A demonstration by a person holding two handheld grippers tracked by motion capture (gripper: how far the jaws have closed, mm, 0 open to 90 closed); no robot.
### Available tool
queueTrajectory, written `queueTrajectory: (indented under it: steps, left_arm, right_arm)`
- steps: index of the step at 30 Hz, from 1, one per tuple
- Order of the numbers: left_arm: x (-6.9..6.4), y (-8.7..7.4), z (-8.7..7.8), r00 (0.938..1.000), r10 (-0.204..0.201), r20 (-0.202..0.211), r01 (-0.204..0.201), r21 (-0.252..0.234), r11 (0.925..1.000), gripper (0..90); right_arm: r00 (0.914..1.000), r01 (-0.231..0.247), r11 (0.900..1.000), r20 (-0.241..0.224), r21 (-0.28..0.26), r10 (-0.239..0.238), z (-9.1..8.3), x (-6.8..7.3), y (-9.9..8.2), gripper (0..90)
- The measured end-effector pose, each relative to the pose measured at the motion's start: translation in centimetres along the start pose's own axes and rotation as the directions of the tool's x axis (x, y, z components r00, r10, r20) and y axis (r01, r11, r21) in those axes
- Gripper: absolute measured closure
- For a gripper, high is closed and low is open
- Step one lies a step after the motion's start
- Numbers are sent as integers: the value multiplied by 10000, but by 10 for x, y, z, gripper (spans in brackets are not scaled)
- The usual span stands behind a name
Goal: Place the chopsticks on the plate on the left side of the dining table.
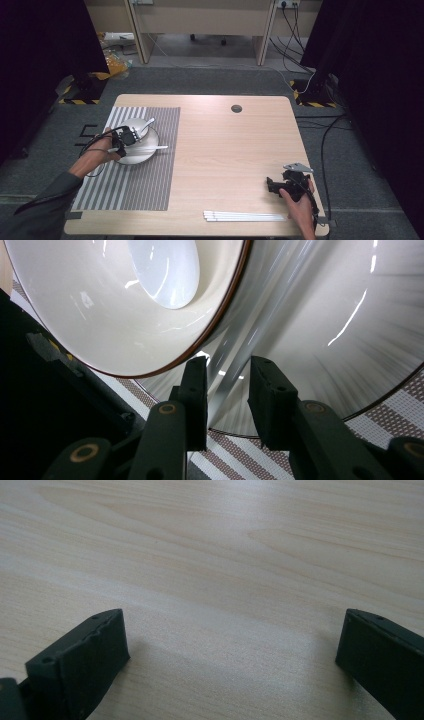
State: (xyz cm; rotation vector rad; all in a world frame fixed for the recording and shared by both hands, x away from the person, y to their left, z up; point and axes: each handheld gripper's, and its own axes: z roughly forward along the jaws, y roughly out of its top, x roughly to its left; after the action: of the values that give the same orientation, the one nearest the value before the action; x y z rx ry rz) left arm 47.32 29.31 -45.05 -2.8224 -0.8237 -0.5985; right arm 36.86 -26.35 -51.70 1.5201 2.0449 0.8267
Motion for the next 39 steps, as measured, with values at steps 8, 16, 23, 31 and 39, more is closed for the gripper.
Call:
queueTrajectory:
  steps: [8,16,23,31,39]
  left_arm:
    - [3,-2,4,9999,-155,-42,155,44,9999,677]
    - [4,-2,4,9998,-177,-91,178,118,9998,666]
    - [2,-4,-1,9995,-303,51,303,-24,9995,650]
    - [-10,0,-13,9994,-159,293,169,-328,9993,637]
    - [-27,11,-26,9985,168,517,-121,-902,9959,626]
  right_arm:
    - [10000,-2,10000,1,3,2,0,0,0,3]
    - [10000,2,10000,1,2,-2,0,0,0,3]
    - [10000,-2,10000,-1,4,2,0,0,0,3]
    - [10000,2,10000,1,2,-2,0,0,0,3]
    - [10000,5,10000,-1,2,-5,0,0,0,3]
